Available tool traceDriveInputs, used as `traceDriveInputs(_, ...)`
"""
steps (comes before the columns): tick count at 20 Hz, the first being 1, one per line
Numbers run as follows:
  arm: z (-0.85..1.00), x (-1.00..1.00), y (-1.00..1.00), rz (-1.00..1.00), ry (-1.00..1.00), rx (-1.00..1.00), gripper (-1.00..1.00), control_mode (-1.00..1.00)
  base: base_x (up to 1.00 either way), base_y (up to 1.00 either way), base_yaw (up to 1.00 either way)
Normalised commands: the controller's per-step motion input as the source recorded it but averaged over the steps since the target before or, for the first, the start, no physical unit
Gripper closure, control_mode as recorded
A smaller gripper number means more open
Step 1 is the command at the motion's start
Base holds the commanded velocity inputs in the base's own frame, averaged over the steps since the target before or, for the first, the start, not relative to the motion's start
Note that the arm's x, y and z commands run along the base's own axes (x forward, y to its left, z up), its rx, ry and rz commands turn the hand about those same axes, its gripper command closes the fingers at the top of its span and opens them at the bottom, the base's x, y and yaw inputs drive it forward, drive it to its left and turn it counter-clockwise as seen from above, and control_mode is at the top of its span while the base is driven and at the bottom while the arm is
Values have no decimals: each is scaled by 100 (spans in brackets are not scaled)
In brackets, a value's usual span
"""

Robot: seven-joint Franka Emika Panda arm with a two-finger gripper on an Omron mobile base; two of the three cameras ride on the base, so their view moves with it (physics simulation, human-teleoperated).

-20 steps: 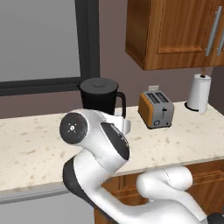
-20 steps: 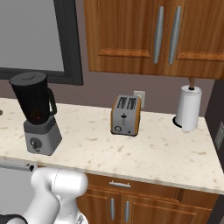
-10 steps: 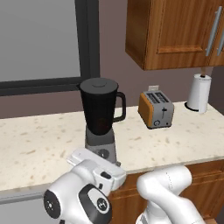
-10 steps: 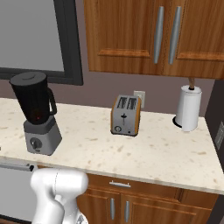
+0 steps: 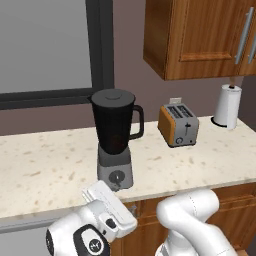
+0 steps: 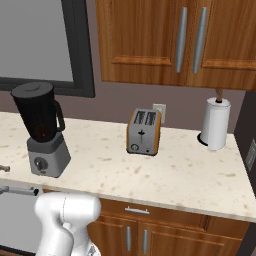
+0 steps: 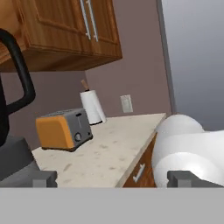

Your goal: Open the blender lid, put the apple in the blender, close the lid, and start the blender.

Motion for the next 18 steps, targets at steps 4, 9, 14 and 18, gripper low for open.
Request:
traceDriveInputs(4, -63, 29, 0, -9, -5, 0, -100, -100, 0, 0, 0)
traceDriveInputs(9, -50, 29, -6, 0, -2, 0, -100, -100, 0, 0, 0)
traceDriveInputs(14, -32, 26, -6, 0, 0, 0, -100, -100, 0, 0, 0)
traceDriveInputs(18, -17, 29, -6, 2, 0, 0, -100, -100, 0, 0, 0)
